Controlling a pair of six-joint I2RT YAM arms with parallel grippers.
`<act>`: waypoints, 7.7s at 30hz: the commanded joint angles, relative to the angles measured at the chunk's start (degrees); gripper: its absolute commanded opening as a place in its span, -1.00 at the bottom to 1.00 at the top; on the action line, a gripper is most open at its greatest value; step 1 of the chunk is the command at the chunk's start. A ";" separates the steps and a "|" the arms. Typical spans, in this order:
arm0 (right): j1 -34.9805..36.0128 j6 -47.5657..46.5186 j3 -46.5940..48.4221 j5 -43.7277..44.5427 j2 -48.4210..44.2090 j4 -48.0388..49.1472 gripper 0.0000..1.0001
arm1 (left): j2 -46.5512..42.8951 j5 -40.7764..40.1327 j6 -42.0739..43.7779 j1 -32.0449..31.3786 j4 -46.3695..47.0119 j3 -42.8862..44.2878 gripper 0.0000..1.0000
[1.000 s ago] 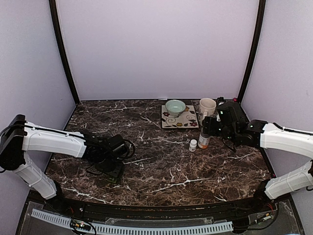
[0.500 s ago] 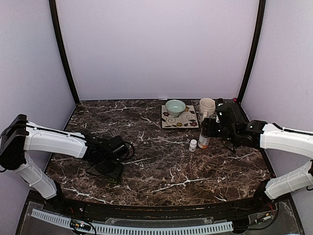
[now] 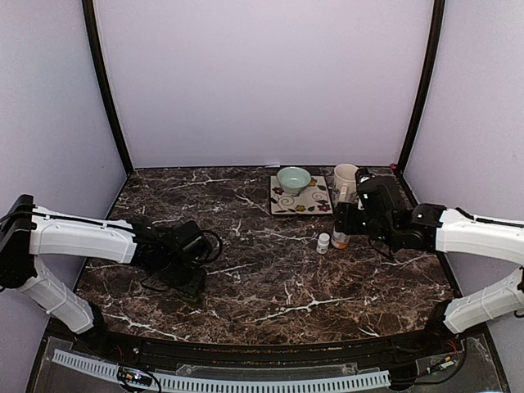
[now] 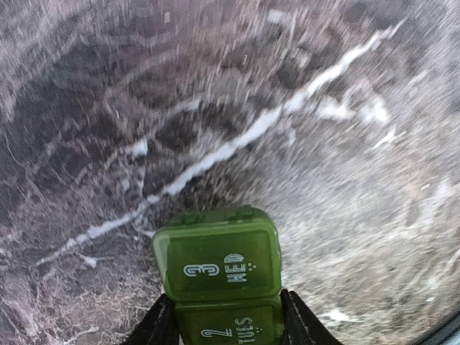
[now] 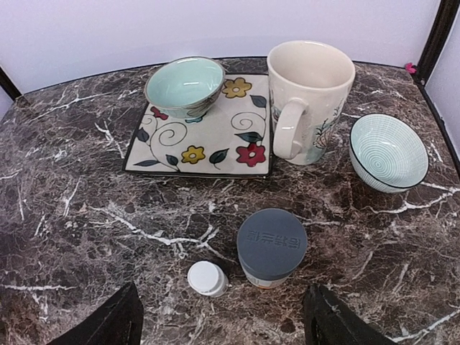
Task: Sort the pills into containers
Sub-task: Pick up the pill container from the center of the board, then open the lid of the pill container.
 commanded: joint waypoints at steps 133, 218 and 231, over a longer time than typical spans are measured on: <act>13.29 9.47 10.70 -31.32 27.95 24.29 0.13 | -5.59 36.60 26.89 6.03 20.85 15.66 -0.70; 10.33 -7.21 4.11 -32.97 10.56 17.58 0.42 | 1.95 21.32 49.55 -4.07 0.52 22.36 -0.61; 14.91 -9.19 3.86 -37.05 10.92 17.71 0.44 | 2.63 21.67 50.85 -4.07 -0.70 23.61 -0.61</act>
